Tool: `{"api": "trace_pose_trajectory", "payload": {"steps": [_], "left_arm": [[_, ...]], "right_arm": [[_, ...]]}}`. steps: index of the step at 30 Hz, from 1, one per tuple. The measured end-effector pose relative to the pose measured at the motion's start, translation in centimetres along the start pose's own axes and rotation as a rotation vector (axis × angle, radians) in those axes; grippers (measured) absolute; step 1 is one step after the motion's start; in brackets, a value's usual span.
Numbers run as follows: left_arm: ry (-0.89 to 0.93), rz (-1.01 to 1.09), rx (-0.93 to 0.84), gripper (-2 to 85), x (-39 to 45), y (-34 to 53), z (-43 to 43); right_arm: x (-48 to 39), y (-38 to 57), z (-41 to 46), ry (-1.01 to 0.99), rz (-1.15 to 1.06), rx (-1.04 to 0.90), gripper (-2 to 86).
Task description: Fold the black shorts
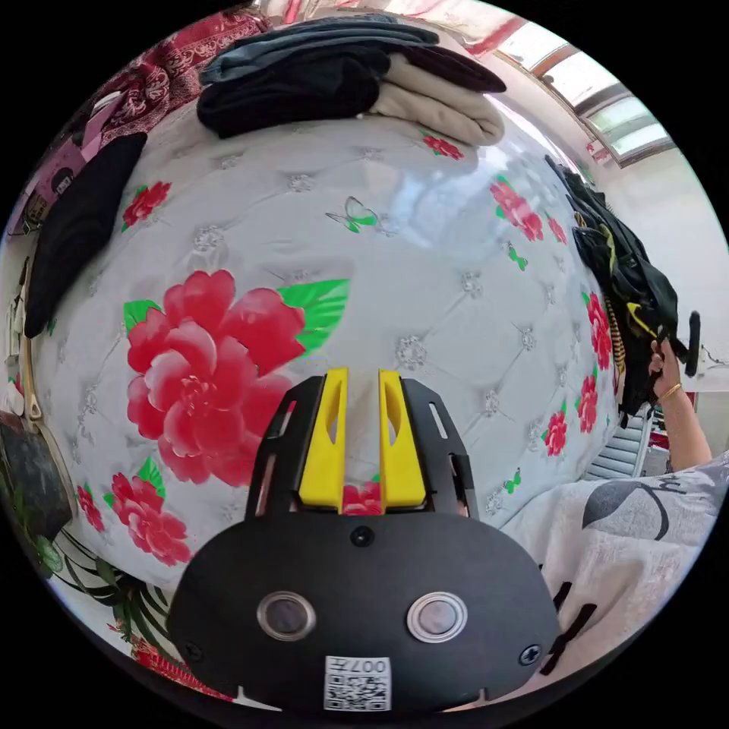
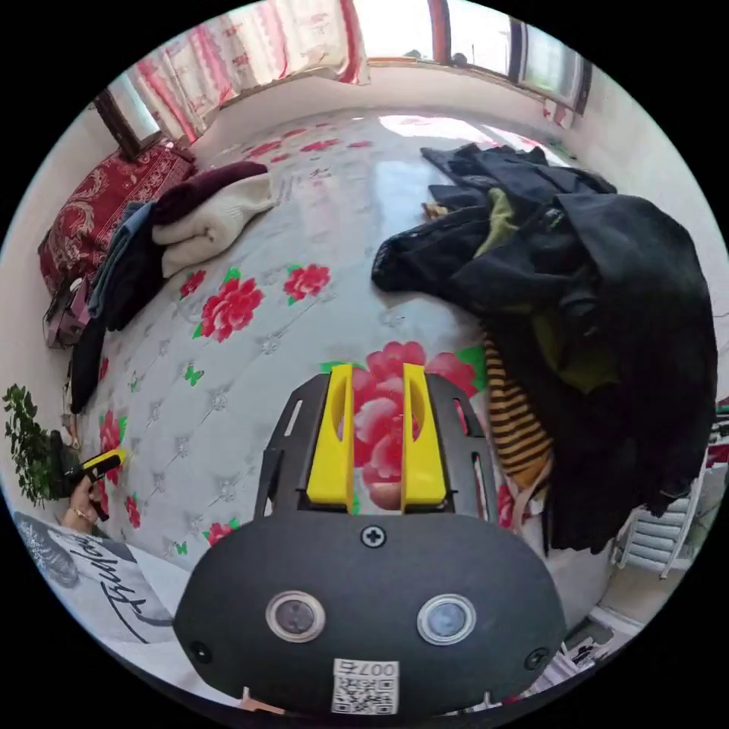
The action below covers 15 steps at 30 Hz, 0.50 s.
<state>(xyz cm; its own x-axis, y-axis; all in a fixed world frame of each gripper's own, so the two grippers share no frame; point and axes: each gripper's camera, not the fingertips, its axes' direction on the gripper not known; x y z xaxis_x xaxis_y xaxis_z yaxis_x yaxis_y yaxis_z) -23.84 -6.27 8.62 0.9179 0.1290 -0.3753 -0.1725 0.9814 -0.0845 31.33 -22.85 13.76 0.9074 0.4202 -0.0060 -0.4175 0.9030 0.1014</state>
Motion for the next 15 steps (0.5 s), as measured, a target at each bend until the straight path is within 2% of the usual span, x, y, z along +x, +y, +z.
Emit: {"api": "trace_pose_trajectory", "payload": {"steps": [3,5,8,11,12,15], "left_arm": [[-0.015,0.04,0.004,8.9,2.3,-0.8,-0.7],[0.01,0.078,0.014,9.0,3.7,-1.3,-1.3],[-0.002,0.133,0.013,9.1,5.8,-1.4,-2.0],[-0.016,0.163,0.01,8.9,7.1,-0.6,-2.3],[-0.02,0.166,0.011,8.7,7.3,-0.1,-2.4],[-0.004,0.162,0.012,8.4,7.4,1.4,-2.6]], "right_arm": [[6.1,-1.5,-5.0,0.182,0.169,0.191,14.4],[8.3,-2.8,-5.4,0.216,0.198,0.178,15.4],[10.6,-4.8,-3.7,0.203,0.221,0.067,14.1],[12.0,-5.4,-2.1,0.105,0.279,-0.038,6.6],[11.7,-5.0,-2.6,0.061,0.268,-0.012,2.8],[8.1,-3.3,-5.3,0.001,0.109,0.086,0.7]]}}
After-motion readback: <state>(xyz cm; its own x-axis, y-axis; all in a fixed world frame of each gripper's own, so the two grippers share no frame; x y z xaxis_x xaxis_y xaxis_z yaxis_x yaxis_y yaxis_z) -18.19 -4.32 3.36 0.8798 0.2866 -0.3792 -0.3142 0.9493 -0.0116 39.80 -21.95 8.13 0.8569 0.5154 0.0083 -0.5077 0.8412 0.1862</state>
